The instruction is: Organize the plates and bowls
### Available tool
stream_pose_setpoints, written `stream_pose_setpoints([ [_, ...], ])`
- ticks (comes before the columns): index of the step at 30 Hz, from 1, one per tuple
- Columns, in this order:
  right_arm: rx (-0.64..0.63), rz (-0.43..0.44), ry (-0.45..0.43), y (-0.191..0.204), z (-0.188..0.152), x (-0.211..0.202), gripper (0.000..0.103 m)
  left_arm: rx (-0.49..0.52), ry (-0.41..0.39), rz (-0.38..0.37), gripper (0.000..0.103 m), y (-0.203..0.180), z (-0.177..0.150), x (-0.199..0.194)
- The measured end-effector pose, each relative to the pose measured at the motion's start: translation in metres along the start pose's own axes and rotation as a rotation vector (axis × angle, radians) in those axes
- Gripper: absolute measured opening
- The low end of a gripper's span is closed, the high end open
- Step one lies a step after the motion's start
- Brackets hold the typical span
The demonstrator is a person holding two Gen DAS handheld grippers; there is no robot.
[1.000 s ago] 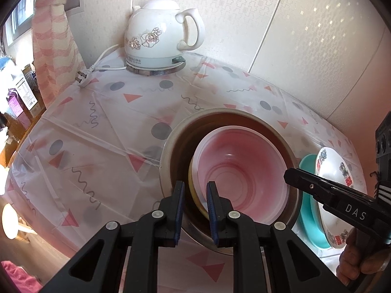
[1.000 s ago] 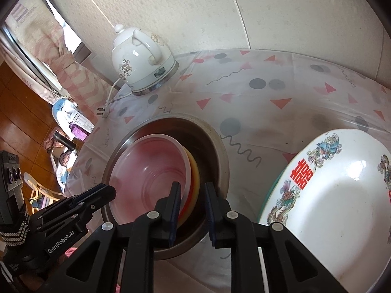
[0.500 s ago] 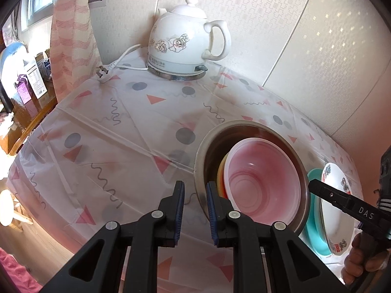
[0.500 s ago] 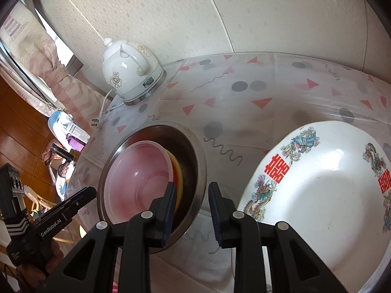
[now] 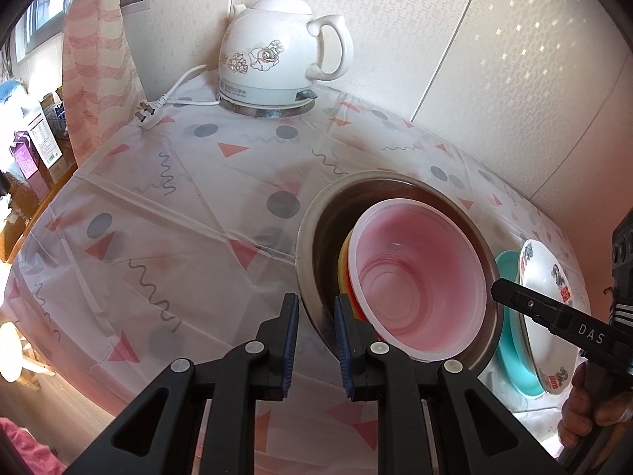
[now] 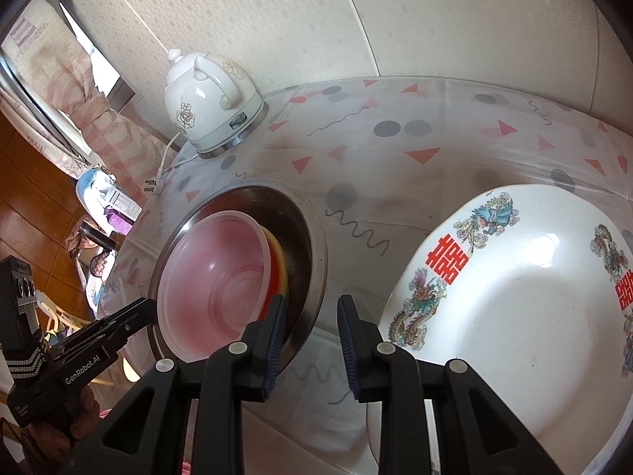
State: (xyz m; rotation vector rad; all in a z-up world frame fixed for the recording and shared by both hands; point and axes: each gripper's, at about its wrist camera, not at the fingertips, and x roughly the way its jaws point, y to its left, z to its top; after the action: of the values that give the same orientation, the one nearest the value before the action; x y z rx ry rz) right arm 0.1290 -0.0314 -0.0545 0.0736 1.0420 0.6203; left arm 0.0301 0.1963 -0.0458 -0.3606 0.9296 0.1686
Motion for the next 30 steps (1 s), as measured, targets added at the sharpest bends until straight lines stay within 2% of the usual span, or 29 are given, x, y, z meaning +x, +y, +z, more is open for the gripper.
stream_pose_setpoints([
  [6,-0.044,-0.004,0.021,0.009,-0.004,0.007,0.026,0.012,0.003,0.003,0.020,-0.001,0.000,0.007],
  [13,-0.054,-0.006,0.039,0.013,-0.006,0.014,0.026,-0.020,0.043,-0.020,0.021,0.001,0.004,0.021],
  [18,-0.061,-0.011,0.037,0.014,-0.006,0.013,0.026,-0.004,0.028,-0.018,0.021,-0.001,0.003,0.024],
  [24,-0.066,-0.005,0.039,0.014,-0.007,0.013,0.026,0.000,0.008,-0.055,0.020,0.002,0.000,0.022],
  [30,-0.058,0.001,0.042,0.013,-0.004,0.016,0.027,0.002,0.013,-0.053,0.020,0.003,0.002,0.023],
])
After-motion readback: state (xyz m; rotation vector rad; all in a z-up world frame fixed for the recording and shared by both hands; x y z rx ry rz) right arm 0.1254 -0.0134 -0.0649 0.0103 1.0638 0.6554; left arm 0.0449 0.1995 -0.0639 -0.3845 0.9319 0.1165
